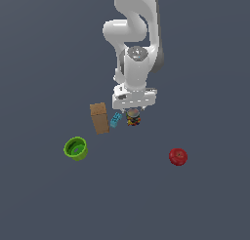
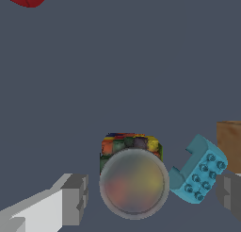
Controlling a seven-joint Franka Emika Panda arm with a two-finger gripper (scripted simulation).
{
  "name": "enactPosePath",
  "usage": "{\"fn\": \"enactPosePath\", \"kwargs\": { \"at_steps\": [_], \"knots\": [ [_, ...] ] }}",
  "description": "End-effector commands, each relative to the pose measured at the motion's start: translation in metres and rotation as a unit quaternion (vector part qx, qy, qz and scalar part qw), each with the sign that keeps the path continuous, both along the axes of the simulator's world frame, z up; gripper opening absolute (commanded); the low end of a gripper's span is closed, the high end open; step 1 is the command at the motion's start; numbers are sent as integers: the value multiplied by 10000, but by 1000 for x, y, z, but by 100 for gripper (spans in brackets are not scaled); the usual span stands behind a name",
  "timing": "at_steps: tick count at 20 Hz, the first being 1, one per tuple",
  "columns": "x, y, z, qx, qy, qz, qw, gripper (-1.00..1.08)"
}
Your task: Pick up a designated object from a clutter of objects.
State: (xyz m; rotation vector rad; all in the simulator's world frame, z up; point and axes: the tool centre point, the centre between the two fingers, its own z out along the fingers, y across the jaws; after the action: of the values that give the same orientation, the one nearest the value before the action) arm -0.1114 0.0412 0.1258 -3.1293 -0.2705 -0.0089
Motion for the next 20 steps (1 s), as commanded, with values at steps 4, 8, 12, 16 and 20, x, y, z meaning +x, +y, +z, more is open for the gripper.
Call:
{"fn": "enactPosePath", "kwargs": {
  "at_steps": [4,8,12,16,20],
  "knots": [
    [-17,3,-15,-5,22,76,10000,100],
    [-21,3,-18,-6,27,90,10000,100],
    [-20,3,-19,-6,30,87,10000,100],
    [-21,3,-27,-4,30,88,10000,100],
    [-21,3,-42,-2,29,90,10000,100]
  ]
}}
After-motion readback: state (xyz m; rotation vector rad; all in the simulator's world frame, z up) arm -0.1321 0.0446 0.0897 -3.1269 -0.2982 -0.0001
